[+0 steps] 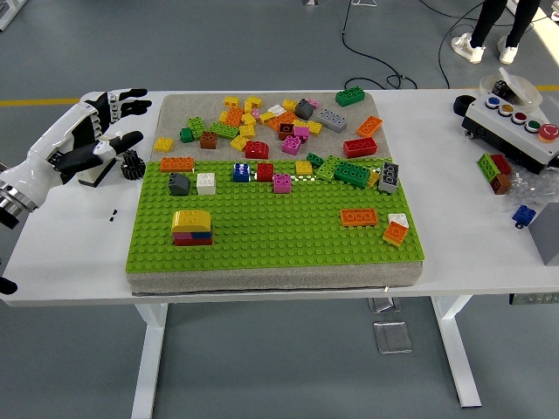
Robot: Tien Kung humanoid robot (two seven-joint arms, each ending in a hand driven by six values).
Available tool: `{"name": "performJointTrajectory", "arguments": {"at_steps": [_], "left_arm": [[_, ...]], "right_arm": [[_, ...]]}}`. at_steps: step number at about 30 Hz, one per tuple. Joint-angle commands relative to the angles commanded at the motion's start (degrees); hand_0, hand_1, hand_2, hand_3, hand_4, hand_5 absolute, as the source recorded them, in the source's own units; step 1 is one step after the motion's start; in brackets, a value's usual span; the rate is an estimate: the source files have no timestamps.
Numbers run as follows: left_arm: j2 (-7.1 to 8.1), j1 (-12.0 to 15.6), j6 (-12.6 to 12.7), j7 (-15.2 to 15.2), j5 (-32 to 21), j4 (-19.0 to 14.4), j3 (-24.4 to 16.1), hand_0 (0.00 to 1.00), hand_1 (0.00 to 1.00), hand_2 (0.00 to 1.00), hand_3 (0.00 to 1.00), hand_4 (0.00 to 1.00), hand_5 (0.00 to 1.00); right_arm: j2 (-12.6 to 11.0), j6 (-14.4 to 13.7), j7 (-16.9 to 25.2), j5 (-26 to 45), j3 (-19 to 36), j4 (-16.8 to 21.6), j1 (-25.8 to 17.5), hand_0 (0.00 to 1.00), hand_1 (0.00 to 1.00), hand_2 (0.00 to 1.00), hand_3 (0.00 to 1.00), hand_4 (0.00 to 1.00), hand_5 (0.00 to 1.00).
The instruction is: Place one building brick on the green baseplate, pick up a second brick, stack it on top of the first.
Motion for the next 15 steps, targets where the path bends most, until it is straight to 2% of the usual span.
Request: {"name": "performJointTrajectory", "arguments": {"at_steps": [15], "left_arm": [[-0.24, -3.06, -0.10, 0.22, -0.38, 2.08, 0.40, 0.978, 0.877, 0.861, 0.885, 0.992, 0.669]], "right_arm": [[-1.10, -0.56, 0.96, 1.10, 1.54, 0.00, 1.72, 0.738, 0.659, 0.710, 0.596, 0.913, 0.497]]}}
